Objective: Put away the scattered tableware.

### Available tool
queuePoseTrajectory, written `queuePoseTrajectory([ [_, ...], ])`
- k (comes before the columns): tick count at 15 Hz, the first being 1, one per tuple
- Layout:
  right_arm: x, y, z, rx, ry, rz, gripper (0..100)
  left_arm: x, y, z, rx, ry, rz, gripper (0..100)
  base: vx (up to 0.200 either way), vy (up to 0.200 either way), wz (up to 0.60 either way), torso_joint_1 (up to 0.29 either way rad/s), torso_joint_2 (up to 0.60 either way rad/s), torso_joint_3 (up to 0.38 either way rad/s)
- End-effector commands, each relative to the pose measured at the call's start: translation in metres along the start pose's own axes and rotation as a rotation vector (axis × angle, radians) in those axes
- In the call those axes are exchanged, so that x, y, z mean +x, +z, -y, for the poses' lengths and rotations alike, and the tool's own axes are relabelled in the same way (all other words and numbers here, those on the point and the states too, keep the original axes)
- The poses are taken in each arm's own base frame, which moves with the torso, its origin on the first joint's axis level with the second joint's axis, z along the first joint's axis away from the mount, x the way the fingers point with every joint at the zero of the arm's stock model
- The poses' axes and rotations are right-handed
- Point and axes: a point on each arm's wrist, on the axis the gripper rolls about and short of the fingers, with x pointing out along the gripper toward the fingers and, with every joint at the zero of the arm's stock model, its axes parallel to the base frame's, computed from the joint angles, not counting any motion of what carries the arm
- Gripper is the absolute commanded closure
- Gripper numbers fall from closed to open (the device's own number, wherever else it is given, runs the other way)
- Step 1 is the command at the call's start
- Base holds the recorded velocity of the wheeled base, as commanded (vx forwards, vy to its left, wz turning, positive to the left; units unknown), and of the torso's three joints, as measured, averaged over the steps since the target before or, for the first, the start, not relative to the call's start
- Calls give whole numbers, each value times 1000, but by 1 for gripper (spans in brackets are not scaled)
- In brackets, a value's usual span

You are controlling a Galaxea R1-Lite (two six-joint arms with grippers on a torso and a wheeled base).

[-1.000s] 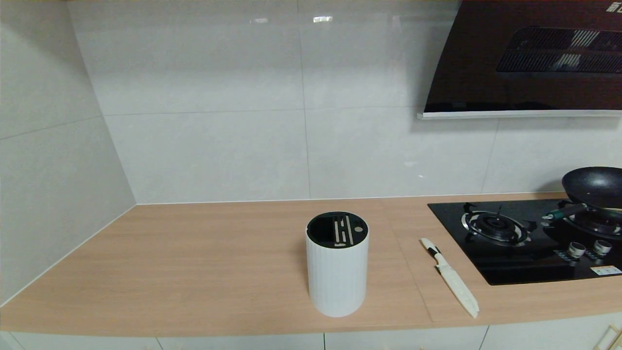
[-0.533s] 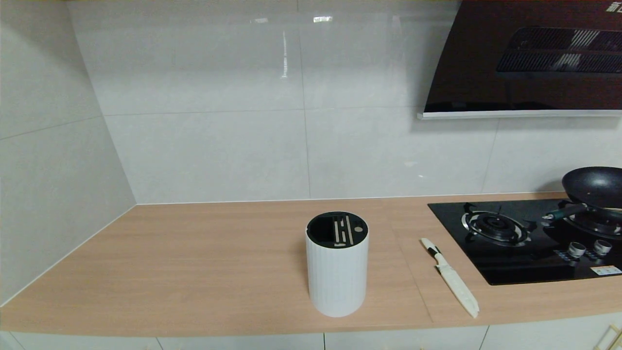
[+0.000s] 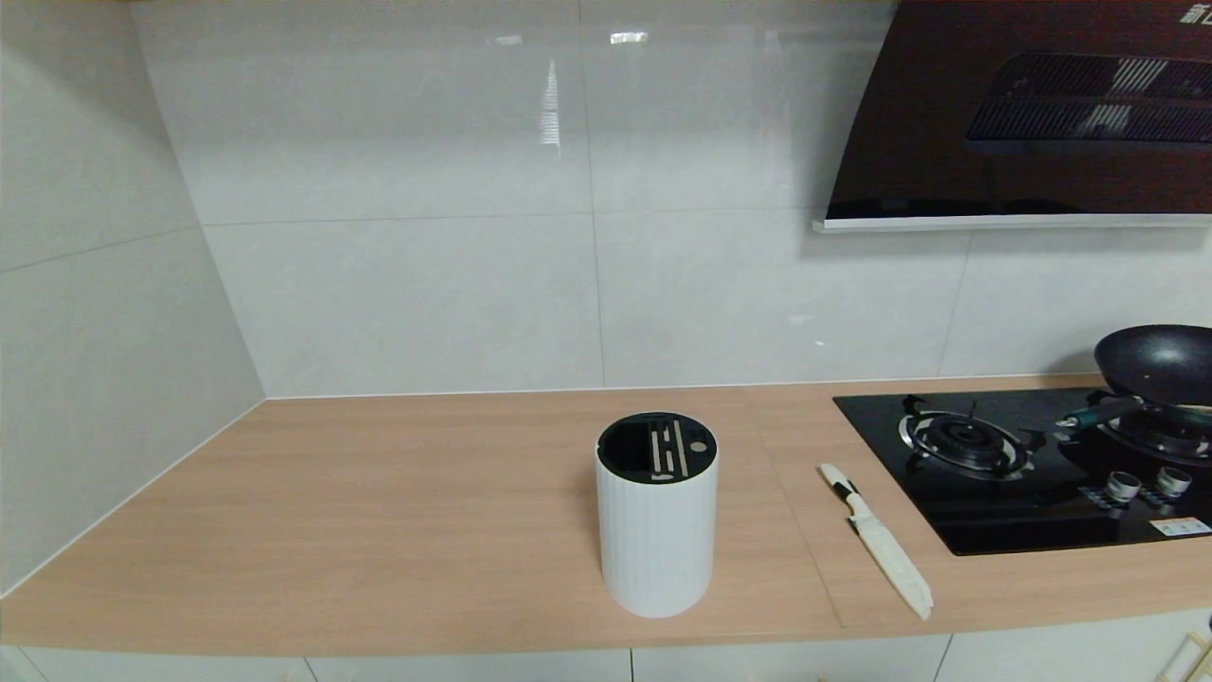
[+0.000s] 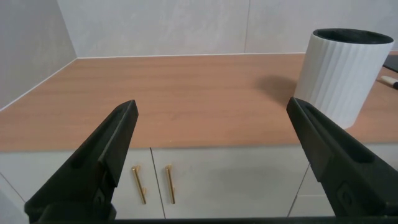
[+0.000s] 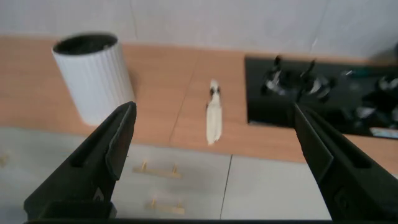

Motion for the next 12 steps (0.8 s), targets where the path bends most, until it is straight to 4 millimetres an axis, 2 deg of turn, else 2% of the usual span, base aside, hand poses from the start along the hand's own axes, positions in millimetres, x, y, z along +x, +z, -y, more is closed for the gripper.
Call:
queuePoseTrajectory([
  [1, 84, 29, 1, 4, 26, -236, 0, 0, 0, 0, 0, 1, 0, 0, 0, 0, 0, 0, 0, 0],
  [2, 124, 31, 3, 10, 10, -291, 0, 0, 0, 0, 0, 1, 0, 0, 0, 0, 0, 0, 0, 0],
  [5, 189, 16, 4, 15, 5, -391, 0, 0, 0, 0, 0, 1, 0, 0, 0, 0, 0, 0, 0, 0],
  [7, 223, 2, 5, 16, 5, -432, 0, 0, 0, 0, 0, 1, 0, 0, 0, 0, 0, 0, 0, 0],
  [9, 266, -23, 6, 15, 3, -478, 0, 0, 0, 0, 2, 1, 0, 0, 0, 0, 0, 0, 0, 0],
  [10, 282, -33, 6, 17, 2, -493, 0, 0, 0, 0, 2, 1, 0, 0, 0, 0, 0, 0, 0, 0],
  [12, 301, -52, 7, 18, 3, -515, 0, 0, 0, 0, 2, 1, 0, 0, 0, 0, 0, 0, 0, 0],
])
